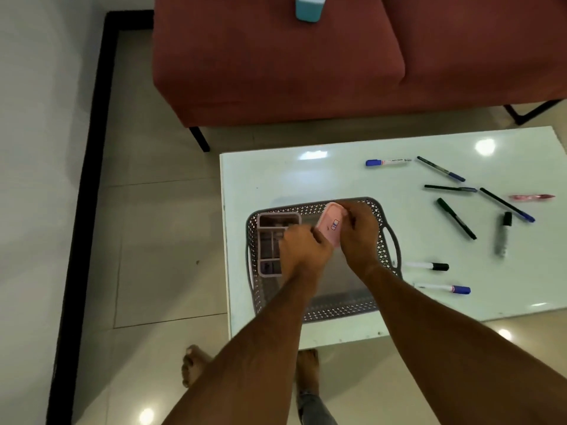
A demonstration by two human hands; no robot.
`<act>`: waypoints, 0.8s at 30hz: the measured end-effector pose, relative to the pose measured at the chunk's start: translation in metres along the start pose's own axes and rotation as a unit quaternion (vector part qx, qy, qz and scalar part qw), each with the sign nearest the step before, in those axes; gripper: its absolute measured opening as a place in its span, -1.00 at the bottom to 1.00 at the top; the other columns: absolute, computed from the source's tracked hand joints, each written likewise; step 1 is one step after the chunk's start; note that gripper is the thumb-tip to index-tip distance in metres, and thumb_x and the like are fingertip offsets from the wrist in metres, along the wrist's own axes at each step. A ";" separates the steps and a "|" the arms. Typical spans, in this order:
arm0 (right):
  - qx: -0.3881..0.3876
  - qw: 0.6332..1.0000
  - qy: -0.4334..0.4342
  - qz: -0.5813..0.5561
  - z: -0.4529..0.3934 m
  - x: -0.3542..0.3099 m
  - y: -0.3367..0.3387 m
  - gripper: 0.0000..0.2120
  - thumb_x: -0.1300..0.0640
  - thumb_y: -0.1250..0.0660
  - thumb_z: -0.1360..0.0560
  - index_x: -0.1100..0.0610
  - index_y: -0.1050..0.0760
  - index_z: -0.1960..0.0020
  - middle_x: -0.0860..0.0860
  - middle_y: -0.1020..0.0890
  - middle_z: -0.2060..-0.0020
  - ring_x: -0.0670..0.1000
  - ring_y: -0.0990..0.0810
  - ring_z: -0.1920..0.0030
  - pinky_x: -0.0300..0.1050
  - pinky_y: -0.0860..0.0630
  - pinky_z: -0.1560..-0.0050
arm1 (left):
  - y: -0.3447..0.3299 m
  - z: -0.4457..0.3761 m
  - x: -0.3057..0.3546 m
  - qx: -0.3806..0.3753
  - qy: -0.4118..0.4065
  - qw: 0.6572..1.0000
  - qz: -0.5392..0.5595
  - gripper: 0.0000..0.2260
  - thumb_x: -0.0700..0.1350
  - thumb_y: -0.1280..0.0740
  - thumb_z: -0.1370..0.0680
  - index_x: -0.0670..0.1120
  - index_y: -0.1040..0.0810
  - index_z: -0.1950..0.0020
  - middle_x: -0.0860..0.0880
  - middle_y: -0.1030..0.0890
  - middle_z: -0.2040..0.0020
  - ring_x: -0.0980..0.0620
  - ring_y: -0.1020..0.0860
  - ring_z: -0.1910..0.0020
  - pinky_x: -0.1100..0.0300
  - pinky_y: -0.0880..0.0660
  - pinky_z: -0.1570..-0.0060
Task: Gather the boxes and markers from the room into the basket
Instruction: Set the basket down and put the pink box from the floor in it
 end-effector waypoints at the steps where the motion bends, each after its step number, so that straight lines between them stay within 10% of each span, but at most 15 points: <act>1: -0.022 1.000 0.005 0.017 -0.001 0.005 -0.003 -0.70 0.30 -0.24 -0.58 0.07 -0.68 -0.16 0.07 -0.68 -0.03 0.04 -0.62 -0.03 -0.22 -0.51 0.02 | -0.007 0.003 0.002 -0.019 -0.005 1.000 -0.021 -0.77 -0.07 -0.30 -0.56 -0.15 -0.70 -0.01 -0.18 -0.72 0.10 -0.16 -0.68 0.15 0.01 -0.64 0.13; 24: -0.155 0.979 0.044 0.128 -0.025 0.017 -0.083 -0.68 0.30 -0.41 -0.46 0.16 -0.71 -0.19 0.18 -0.69 -0.03 0.23 -0.64 -0.07 0.10 -0.60 -0.02 | -0.041 -0.014 -0.011 -0.033 0.089 0.995 -0.044 -0.79 -0.21 -0.23 -0.61 -0.17 -0.60 -0.16 -0.21 -0.67 -0.01 -0.21 -0.65 -0.02 -0.07 -0.63 -0.02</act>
Point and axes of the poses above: each hand's wrist, its own z-axis away from the middle knuckle, its own y-axis out of the back of the hand, x = y × z, the point moved 9 cm from there along -z, towards the middle knuckle
